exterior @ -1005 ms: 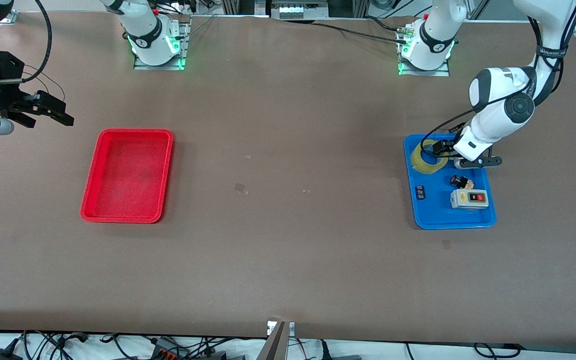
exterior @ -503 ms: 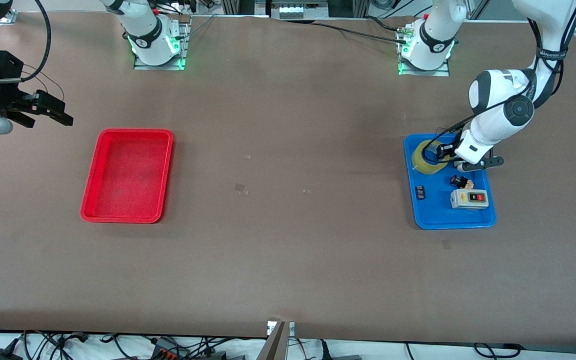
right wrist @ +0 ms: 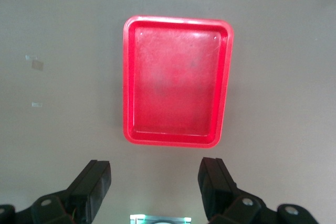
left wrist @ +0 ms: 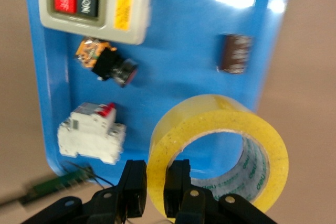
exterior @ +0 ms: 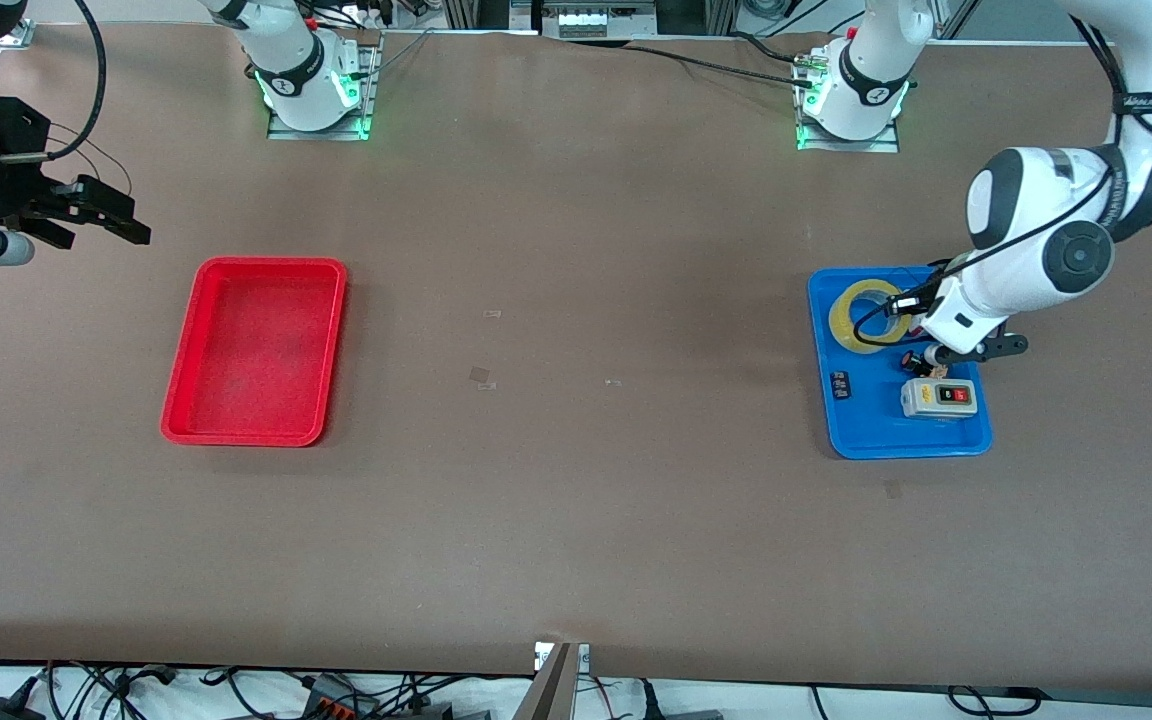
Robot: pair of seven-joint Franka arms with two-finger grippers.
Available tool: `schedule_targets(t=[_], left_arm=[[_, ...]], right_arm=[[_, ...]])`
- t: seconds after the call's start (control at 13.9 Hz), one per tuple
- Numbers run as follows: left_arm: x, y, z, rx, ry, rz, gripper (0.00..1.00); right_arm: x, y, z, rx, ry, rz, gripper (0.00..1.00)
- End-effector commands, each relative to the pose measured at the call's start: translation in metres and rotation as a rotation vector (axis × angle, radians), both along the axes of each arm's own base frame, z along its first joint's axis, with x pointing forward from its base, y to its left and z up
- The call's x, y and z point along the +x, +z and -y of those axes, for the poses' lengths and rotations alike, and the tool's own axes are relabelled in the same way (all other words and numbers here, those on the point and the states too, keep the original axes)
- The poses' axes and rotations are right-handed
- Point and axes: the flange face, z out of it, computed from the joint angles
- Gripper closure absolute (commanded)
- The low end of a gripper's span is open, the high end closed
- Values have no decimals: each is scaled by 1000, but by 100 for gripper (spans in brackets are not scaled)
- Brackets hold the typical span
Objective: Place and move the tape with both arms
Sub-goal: 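Set the tape on the table while the right gripper reaches toward it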
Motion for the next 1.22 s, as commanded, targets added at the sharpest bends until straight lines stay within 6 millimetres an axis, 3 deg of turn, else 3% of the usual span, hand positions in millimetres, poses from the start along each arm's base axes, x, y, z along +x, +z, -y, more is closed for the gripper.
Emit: schedule_targets(t=[0.0,0.29,0.36,0.5,0.72,0.93,1.01,1.08,1.15], left_arm=[[30,4,93,-64,92,-60,100],[27,7,251,-99,280,-63,100],[24,-1,289,-97,320,-48,100],[8,-18,351,-92,372,-34,99],[-23,-45,428,-111,432,2,98],[-38,-81,466,-108,486,11,93],[-44,-93,474,-95,483,5,85],[-41,-99,473,-88,487,6,71],[-40,-100,471,-87,489,7,47]], right_arm=[[5,-21,-21,-13,41,-73,0],[9,-25,-21,-12,38,-67,0],[10,-25,-21,-11,37,-66,0],[10,-26,-21,-10,36,-66,0],[10,-26,-21,-10,36,-67,0],[11,-26,-21,-10,36,-69,0],[12,-29,-22,-8,41,-70,0],[13,-32,-23,0,51,-77,0],[16,-36,-23,3,50,-81,0]])
